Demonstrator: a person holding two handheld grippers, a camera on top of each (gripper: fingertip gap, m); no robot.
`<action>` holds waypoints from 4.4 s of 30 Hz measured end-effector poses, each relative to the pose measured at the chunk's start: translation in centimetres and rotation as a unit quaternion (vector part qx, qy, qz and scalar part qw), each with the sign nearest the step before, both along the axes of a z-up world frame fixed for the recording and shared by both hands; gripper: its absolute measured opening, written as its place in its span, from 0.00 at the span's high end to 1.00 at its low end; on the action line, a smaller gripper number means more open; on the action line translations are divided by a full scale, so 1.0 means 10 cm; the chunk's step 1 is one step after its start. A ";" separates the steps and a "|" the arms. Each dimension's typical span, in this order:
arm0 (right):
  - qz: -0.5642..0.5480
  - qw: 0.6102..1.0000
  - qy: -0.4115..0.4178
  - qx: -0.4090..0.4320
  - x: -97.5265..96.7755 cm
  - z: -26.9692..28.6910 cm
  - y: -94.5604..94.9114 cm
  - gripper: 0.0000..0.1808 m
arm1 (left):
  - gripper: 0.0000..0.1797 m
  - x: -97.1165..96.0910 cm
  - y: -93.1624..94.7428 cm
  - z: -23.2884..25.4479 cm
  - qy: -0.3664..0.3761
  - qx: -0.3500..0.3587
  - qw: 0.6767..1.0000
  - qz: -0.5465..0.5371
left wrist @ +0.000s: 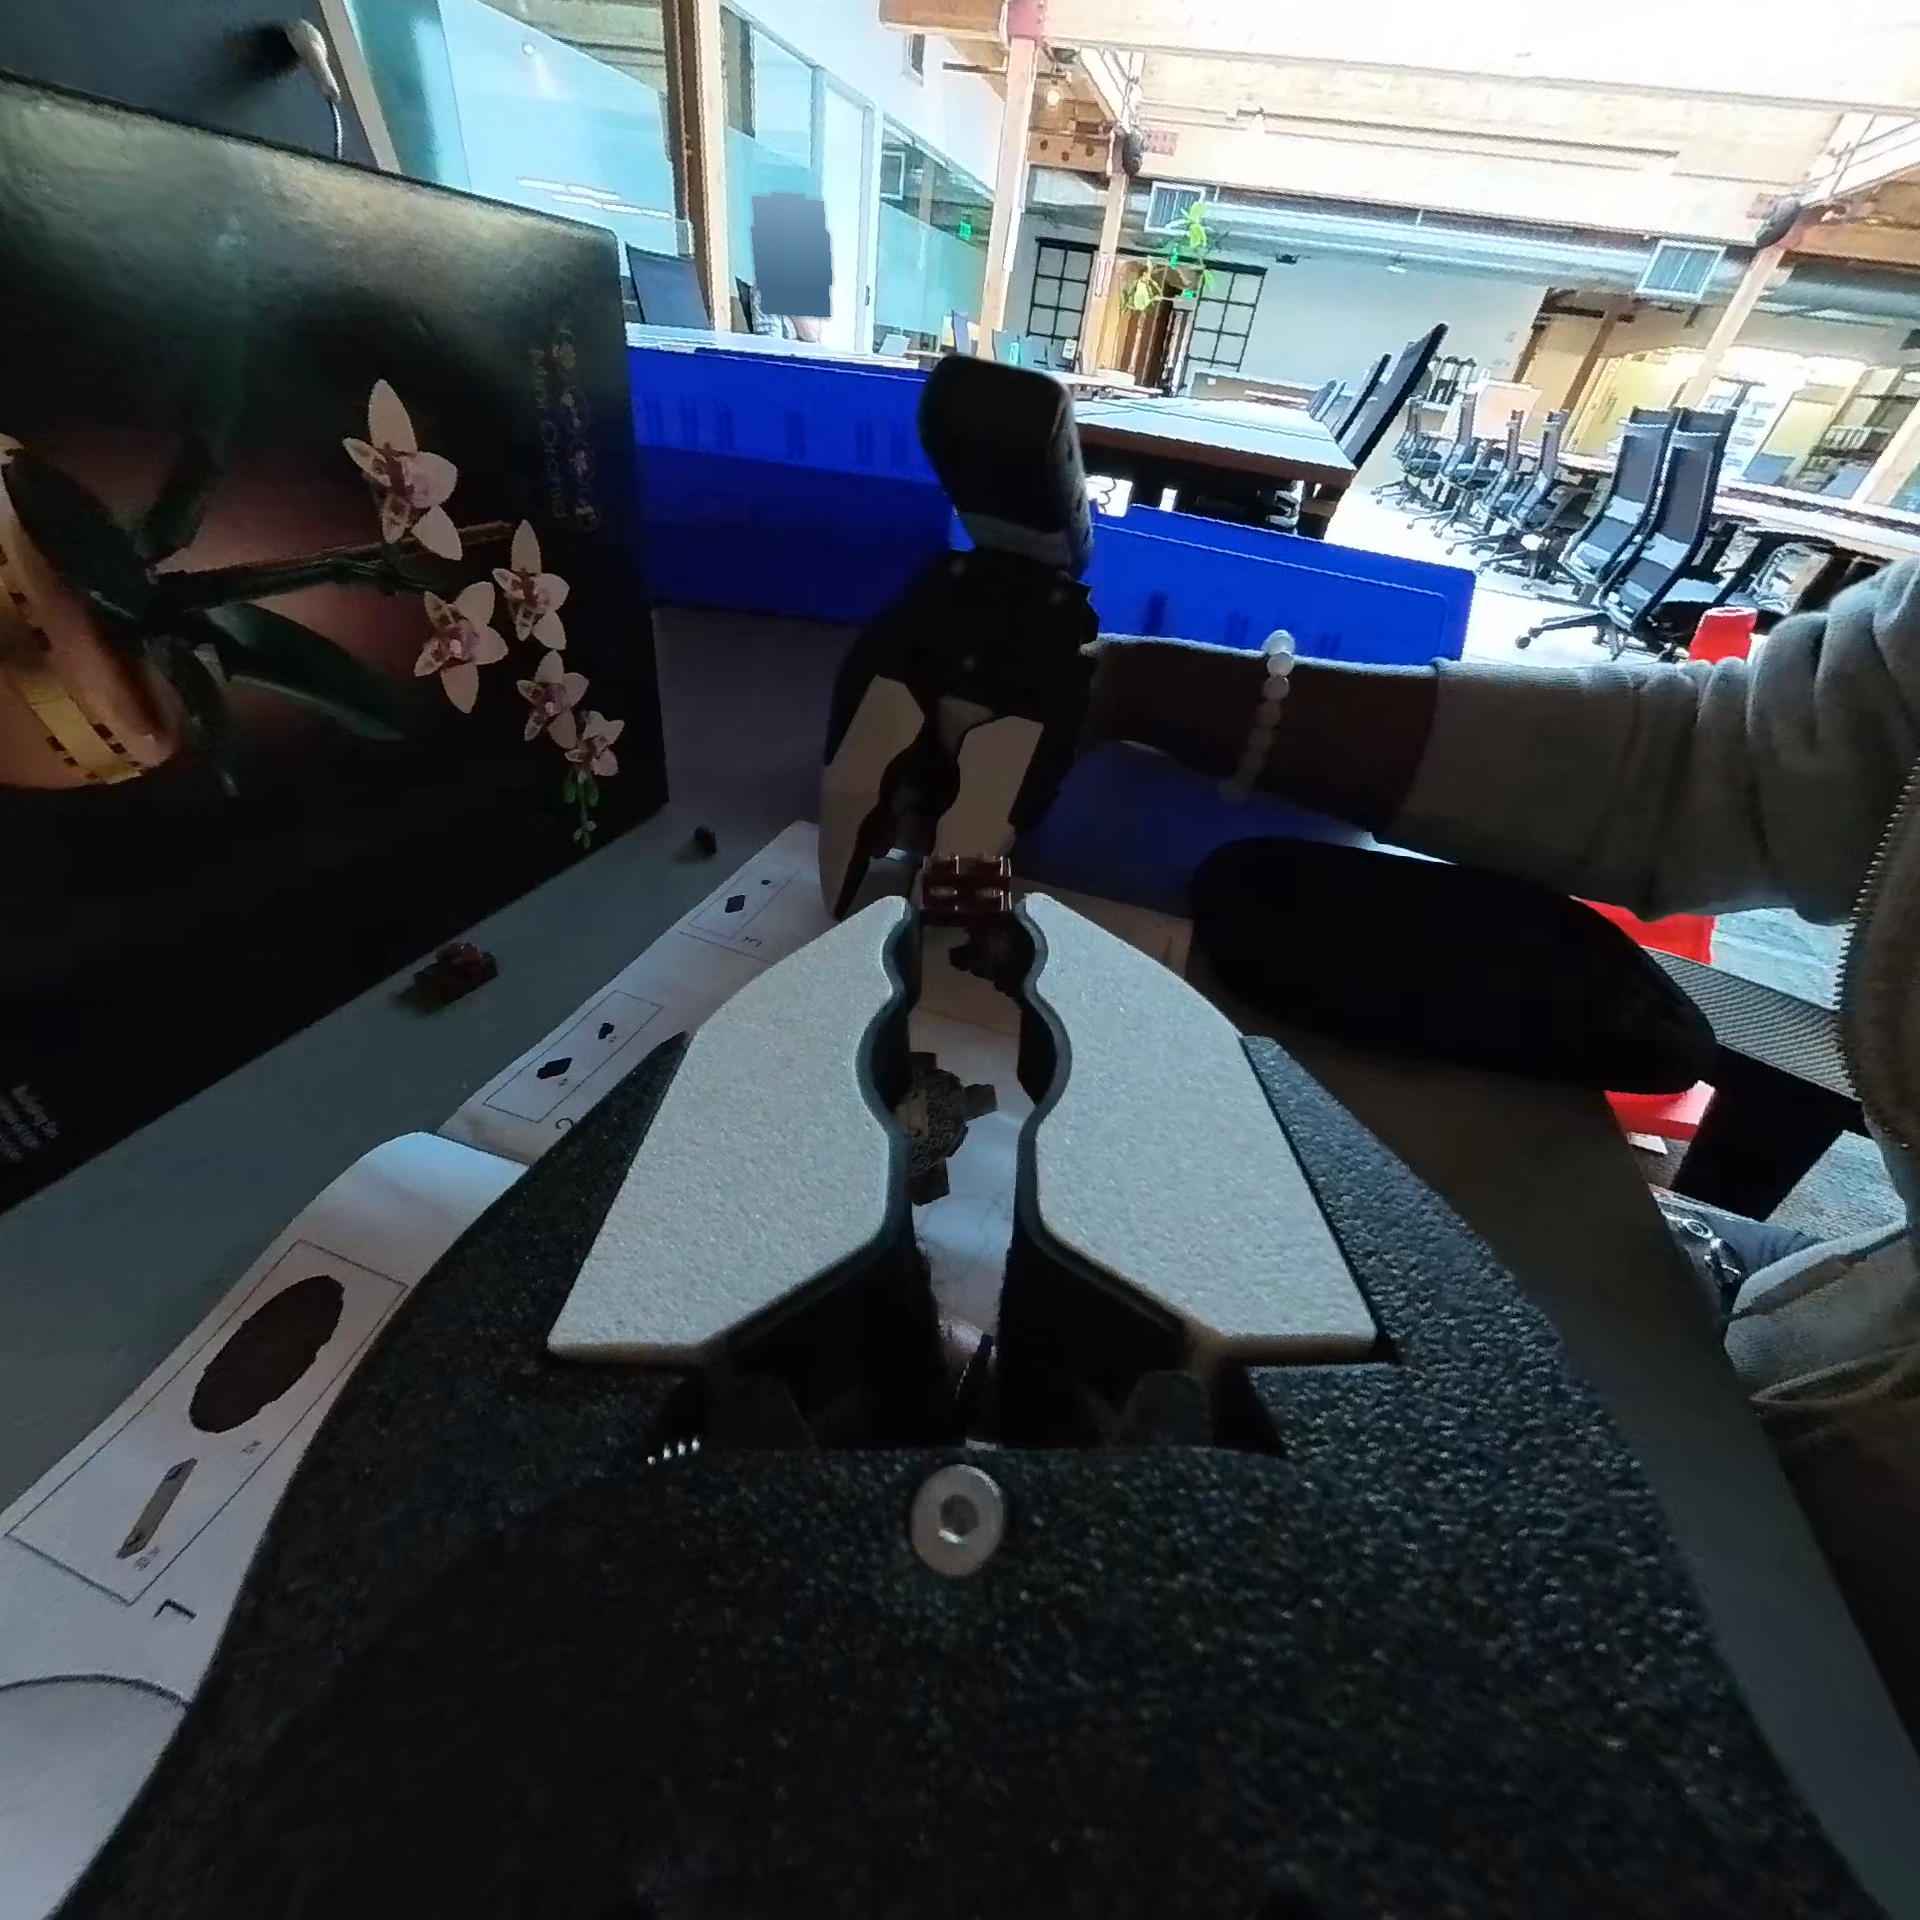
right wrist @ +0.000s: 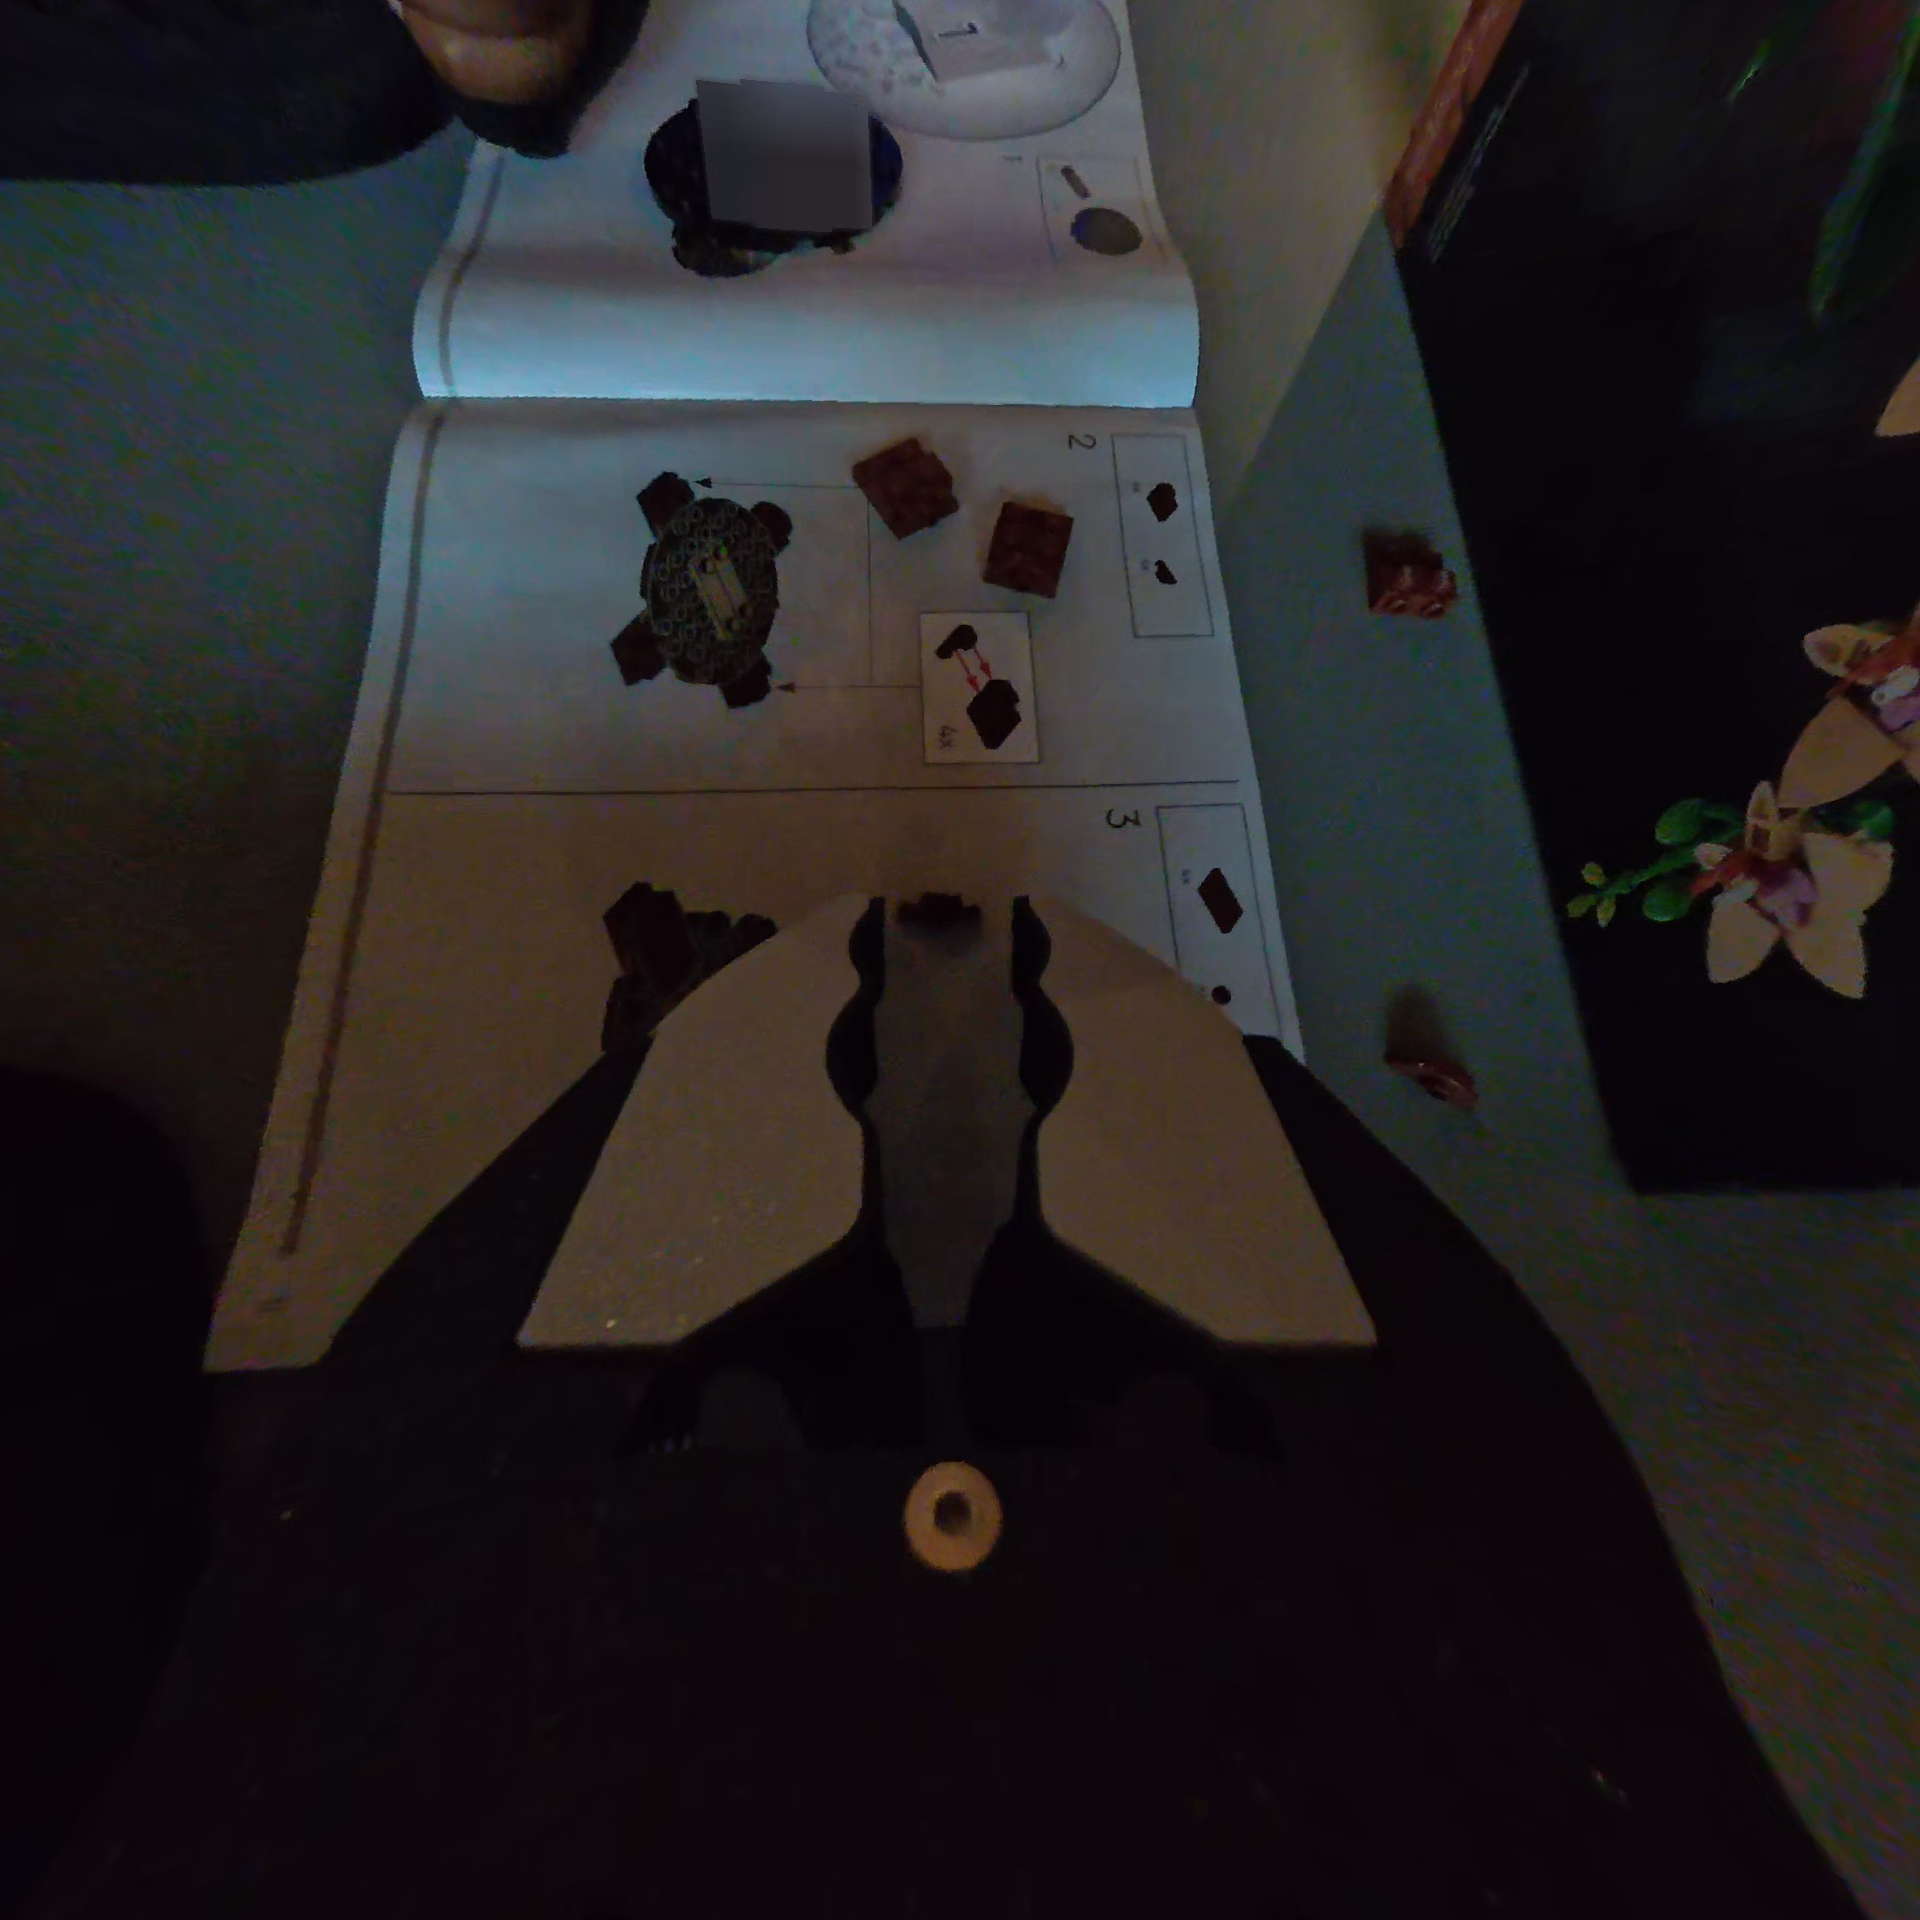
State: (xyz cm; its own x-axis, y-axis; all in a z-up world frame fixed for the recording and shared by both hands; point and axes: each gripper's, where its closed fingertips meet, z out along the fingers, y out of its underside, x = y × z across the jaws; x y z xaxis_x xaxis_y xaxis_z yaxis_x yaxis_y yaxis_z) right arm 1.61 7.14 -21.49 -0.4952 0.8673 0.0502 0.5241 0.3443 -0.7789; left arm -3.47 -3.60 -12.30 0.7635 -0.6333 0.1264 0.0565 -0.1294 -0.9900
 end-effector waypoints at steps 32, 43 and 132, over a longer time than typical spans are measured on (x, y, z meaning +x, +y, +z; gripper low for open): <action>0.002 0.999 0.022 -0.034 -0.06 0.23 -0.13 0.93 | 0.92 -0.01 0.01 -0.02 0.006 0.000 1.000 0.006; 0.093 0.993 0.046 0.055 -0.28 1.01 -0.92 0.93 | 0.92 0.16 -0.09 0.10 -0.008 0.044 0.997 -0.057; -0.167 0.969 -0.178 0.029 1.18 0.11 -1.50 0.95 | 0.92 0.13 0.04 -0.47 0.246 -0.010 0.969 0.015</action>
